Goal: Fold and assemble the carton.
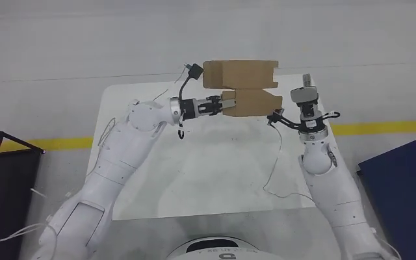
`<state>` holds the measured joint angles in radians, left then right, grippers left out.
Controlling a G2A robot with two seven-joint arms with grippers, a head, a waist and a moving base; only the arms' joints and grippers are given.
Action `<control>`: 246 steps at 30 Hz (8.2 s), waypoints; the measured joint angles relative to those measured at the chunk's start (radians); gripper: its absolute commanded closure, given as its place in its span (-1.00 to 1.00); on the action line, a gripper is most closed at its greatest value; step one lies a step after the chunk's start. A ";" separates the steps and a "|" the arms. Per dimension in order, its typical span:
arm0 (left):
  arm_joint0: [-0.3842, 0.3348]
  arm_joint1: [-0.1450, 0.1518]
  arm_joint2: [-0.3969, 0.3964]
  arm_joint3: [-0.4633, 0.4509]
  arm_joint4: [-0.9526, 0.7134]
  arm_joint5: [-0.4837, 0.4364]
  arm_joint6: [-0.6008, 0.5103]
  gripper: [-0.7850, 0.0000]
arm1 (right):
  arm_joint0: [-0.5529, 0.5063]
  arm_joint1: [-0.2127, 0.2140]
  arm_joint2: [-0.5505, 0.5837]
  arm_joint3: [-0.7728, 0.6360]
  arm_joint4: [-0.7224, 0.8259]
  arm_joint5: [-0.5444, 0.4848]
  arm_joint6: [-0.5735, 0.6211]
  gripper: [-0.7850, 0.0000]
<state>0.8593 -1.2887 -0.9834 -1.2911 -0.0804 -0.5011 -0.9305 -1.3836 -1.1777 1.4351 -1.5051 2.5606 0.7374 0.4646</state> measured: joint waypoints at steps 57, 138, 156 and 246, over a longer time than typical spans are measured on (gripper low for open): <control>0.059 0.067 -0.097 -0.006 -0.299 0.126 -0.130 1.00 | -0.006 0.031 0.086 -0.140 -1.114 -0.261 0.162 -1.00; -0.017 0.101 -0.084 -0.059 0.040 0.064 -0.015 1.00 | -0.012 0.193 -0.029 0.005 -0.613 0.091 0.051 -1.00; 0.023 0.110 -0.106 -0.075 -0.080 0.171 -0.063 1.00 | -0.042 0.212 0.028 -0.136 -1.950 -0.969 0.008 -1.00; -0.110 0.068 -0.030 -0.007 -0.429 -0.087 -0.306 1.00 | 0.073 0.141 0.027 0.035 -2.072 -1.316 0.156 -0.62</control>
<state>0.7493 -1.2211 -1.0132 -1.2979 -0.5091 -0.5880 -1.2365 -1.3111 -1.0365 1.4626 -1.4702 0.4889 -0.5789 0.6208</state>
